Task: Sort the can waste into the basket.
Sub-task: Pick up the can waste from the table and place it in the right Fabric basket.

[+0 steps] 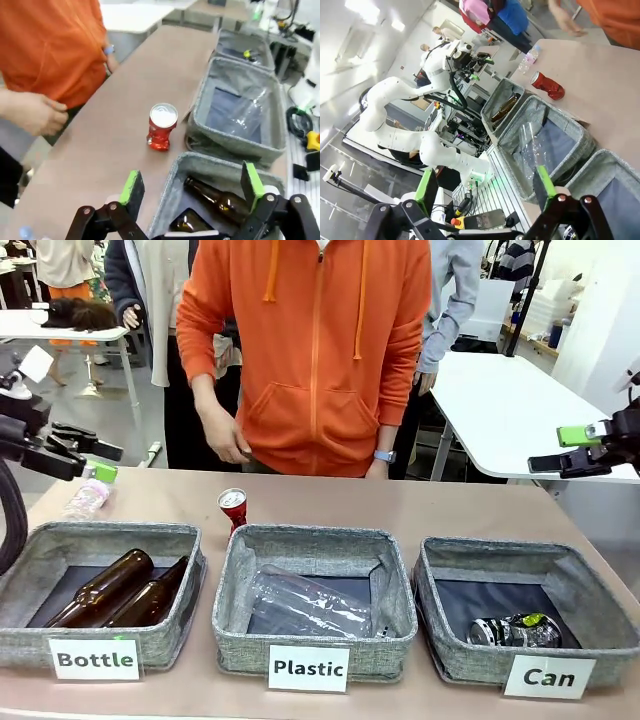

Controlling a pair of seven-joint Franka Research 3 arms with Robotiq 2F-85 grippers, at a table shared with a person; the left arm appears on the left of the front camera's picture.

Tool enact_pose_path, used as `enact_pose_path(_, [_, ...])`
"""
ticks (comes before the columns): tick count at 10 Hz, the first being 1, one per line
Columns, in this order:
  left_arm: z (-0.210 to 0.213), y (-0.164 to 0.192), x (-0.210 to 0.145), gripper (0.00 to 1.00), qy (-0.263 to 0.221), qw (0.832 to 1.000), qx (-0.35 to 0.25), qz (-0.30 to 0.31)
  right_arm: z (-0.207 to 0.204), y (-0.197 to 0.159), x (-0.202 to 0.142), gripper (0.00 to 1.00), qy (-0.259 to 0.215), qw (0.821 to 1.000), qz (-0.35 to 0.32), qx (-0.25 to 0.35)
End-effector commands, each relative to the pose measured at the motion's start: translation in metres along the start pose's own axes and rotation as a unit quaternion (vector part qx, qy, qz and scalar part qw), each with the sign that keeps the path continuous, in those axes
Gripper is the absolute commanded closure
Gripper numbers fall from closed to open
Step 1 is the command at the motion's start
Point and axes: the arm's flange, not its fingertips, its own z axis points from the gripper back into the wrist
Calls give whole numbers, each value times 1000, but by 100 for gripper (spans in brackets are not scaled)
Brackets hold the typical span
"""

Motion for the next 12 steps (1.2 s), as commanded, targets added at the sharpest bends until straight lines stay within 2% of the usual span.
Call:
enact_pose_path(1, [10, 4, 6, 0, -23, 999, -30, 38, 2, 1, 0, 0, 5, 1000, 11, 1])
enact_pose_path(2, [0, 0, 0, 0, 0, 1000, 0, 0, 2, 1, 0, 0, 5, 1000, 11, 1])
enact_pose_path(3, [9, 13, -5, 0, -1, 1000, 9, 23, 2, 1, 0, 0, 5, 1000, 11, 1])
enact_pose_path(5, [90, 18, -22, 0, 2, 991, 128, 35, 2, 1, 0, 0, 5, 1000, 11, 1])
enact_pose_path(7, [174, -14, -42, 0, -10, 980, 194, 36, 2, 1, 0, 0, 5, 1000, 11, 1])
enact_pose_path(8, [203, -35, -52, 0, -17, 976, 213, 32, 2, 1, 0, 0, 5, 1000, 11, 1])
enact_pose_path(12, [264, -88, -96, 0, -45, 939, 334, 66, 2, 1, 0, 0, 5, 1000, 11, 1])
